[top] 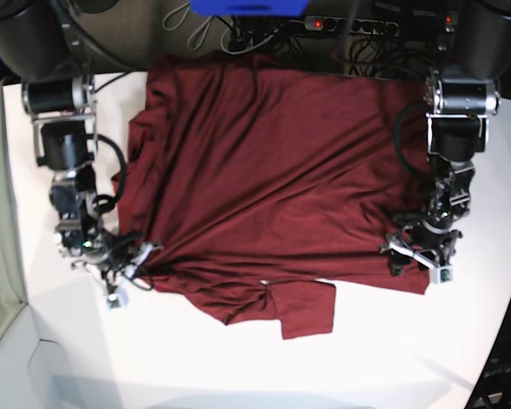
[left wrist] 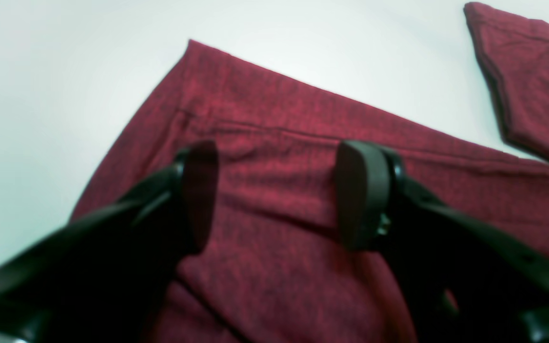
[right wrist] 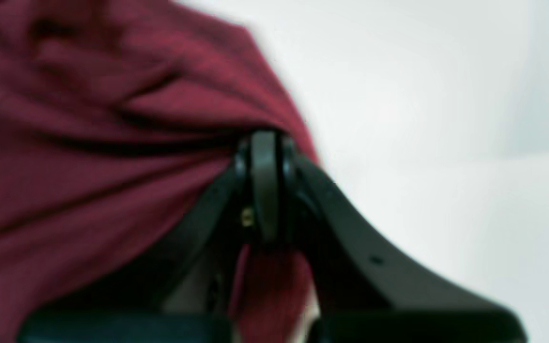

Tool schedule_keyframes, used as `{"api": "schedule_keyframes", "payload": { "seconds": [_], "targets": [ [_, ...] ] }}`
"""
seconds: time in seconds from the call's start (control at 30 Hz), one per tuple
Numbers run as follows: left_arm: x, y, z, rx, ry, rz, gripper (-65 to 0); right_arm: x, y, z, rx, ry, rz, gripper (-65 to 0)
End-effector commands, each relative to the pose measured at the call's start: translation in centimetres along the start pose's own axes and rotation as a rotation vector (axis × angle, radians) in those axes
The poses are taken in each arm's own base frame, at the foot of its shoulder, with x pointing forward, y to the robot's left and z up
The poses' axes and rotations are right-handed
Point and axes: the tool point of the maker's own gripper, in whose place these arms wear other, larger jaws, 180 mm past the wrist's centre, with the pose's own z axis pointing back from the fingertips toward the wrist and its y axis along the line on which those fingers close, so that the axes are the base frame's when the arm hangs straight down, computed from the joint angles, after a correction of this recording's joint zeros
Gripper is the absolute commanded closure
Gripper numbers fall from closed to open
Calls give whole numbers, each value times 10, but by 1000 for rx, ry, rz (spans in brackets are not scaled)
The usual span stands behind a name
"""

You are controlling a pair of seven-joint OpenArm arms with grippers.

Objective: Layout the t-shirt on the table in an organized manner, then fold the t-shirt properly
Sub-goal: 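Lay the shirt flat and grasp its sides with both grippers, then smooth the shirt body with both grippers toward the collar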

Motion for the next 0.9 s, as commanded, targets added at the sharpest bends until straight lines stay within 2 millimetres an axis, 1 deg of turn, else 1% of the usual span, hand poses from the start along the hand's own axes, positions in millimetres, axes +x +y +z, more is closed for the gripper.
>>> {"api": "schedule_keyframes", "payload": {
  "seconds": [0.0, 0.07, 0.17, 0.2, 0.27, 0.3, 0.4, 0.47, 0.53, 0.6, 0.63, 0.7, 0.73, 0.77, 0.83, 0.87],
  "targets": [
    [-1, 7, -1, 24, 46, -6, -385, 39, -17, 4, -32, -88, -2, 0],
    [1, 4, -2, 20, 41, -6, -385, 50, -34, 4, -55, -102, -12, 0],
    [28, -5, -4, -4, -22, -25, -385, 68, -53, 8, -84, -132, -19, 0],
    [37, -8, -4, -12, -44, -30, -385, 72, -56, 9, -89, -142, -17, 0],
    [54, -14, -3, -27, -88, -44, -385, 80, -61, 12, -98, -151, -14, 0],
    [63, -17, -2, -33, -109, -51, -385, 88, -64, 15, -103, -165, -10, 0],
    [82, -26, 0, -58, -137, -37, -385, 104, -67, 23, -113, -189, 2, 0],
    [101, -35, 4, -86, -170, -10, -385, 94, -62, 26, -109, -149, 19, 0],
    [115, -44, 7, -113, -184, 12, -385, 96, -50, 33, -100, -153, 51, 0],
    [122, -56, 9, -141, -192, 24, -385, 90, -36, 42, -89, -147, 83, 0],
    [124, -62, 9, -151, -192, 22, -385, 87, -25, 47, -77, -145, 97, 0],
    [120, -88, 6, -190, -189, 34, -385, 80, 5, 57, -45, -145, 126, 0],
    [116, -99, 3, -204, -185, 44, -385, 73, 15, 61, -33, -137, 134, 0],
    [115, -114, 1, -223, -183, 43, -385, 65, 29, 67, -16, -131, 141, 0],
    [120, -137, -2, -251, -189, 25, -385, 48, 55, 74, 22, -117, 140, 0],
    [118, -151, -4, -266, -184, 13, -385, 37, 66, 77, 40, -103, 135, 0]
  ]
}}
